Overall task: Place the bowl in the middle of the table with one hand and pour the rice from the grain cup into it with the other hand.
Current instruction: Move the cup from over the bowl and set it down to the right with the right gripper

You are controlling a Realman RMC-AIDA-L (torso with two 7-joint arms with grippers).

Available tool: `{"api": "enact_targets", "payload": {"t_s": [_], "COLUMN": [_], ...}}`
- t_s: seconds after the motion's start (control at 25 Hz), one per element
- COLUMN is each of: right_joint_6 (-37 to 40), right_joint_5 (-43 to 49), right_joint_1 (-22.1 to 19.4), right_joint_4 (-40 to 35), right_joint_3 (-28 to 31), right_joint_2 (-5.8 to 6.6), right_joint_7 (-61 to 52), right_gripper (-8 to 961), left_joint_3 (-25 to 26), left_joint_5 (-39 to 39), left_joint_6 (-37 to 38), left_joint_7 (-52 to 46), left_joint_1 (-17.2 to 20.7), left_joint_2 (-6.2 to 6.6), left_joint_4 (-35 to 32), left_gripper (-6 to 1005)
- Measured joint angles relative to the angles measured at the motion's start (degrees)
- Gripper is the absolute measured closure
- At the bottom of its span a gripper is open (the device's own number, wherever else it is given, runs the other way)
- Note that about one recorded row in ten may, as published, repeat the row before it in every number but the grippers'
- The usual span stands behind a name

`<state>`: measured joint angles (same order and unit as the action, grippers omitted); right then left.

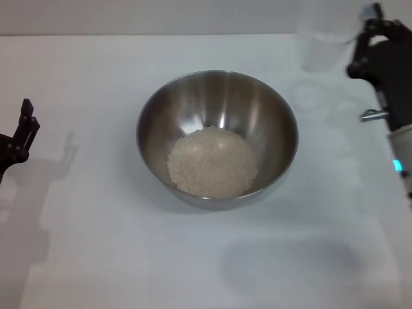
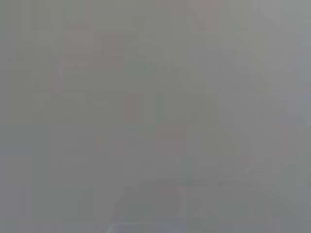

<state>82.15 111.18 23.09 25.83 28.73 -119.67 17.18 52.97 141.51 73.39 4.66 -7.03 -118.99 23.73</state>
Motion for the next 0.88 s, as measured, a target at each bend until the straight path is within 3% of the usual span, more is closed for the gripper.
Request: {"api": "enact_targets", "payload": {"t_s": [0.04,0.24,0.88], "right_joint_6": [-0.3,-4.1,-18.0], "right_joint_5": [-1.3,-3.1,-3.9], "right_joint_1": [0.1,0.4,3.4], "right_joint_4": [-3.3,-7.9,-9.0], "right_joint_3": [0.7,1.4,1.5], "right_joint_2": [0.01,0.00,0.18], "right_joint_7": [-7.0,-12.6,-13.1], "right_gripper": [937,937,932], "left_joint_3": [0.0,-0.2,-0.2], "left_joint_5": [0.0,0.0,0.0], "left_joint_6": [0.0,-0.1,-0.5], "left_joint_7": [0.0,0.0,0.0], "left_joint_1": [0.0,0.0,-0.5], "left_joint_2": [0.00,-0.01,-0.01], "left_joint_4": [0.0,0.0,0.0], "left_gripper": [186,186,186]}}
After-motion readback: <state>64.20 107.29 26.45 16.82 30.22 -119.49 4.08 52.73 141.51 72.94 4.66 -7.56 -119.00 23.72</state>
